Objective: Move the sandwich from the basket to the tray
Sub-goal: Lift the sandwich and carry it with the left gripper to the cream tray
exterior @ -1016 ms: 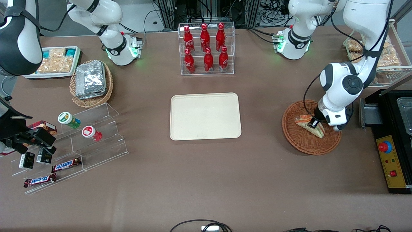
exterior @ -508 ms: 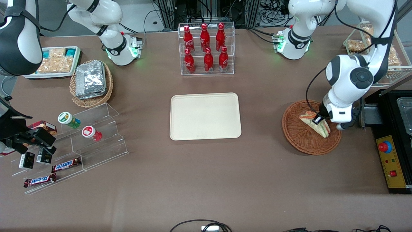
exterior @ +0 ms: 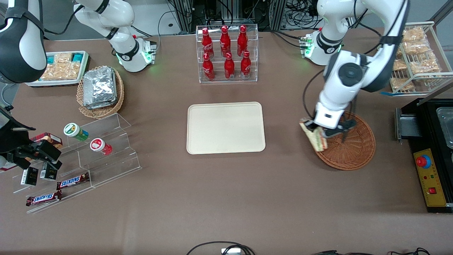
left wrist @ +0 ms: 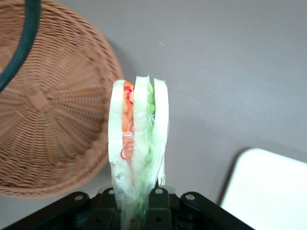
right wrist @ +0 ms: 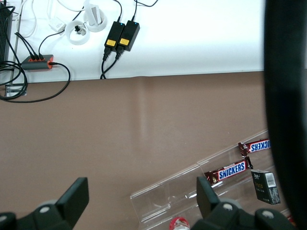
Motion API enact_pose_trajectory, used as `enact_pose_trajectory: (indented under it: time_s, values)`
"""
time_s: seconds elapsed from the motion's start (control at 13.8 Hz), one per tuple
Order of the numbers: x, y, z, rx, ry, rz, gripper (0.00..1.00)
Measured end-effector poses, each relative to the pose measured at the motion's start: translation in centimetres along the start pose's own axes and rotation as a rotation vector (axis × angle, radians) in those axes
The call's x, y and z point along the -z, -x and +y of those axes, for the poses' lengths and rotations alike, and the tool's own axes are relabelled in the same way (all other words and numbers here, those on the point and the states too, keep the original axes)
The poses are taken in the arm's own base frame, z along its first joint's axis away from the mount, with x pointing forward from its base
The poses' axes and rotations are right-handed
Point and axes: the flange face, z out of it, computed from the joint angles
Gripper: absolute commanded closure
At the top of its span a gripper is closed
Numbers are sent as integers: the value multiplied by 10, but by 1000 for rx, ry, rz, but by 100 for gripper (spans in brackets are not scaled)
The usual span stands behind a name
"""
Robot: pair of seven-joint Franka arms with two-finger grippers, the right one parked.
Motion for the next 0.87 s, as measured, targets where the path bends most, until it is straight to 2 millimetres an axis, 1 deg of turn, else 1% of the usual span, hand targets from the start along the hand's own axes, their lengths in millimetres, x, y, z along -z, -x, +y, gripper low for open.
enact_pose_trajectory:
  time_s: [0.15, 0.36, 0.58, 0.87]
  values:
    - [1, 20, 31, -63, 16, -8, 100]
    - [-5, 52, 72, -166, 32, -29, 100]
    - [-21, 85, 101, -277, 18, -48, 100]
    - [-44, 119, 134, -330, -6, -47, 100]
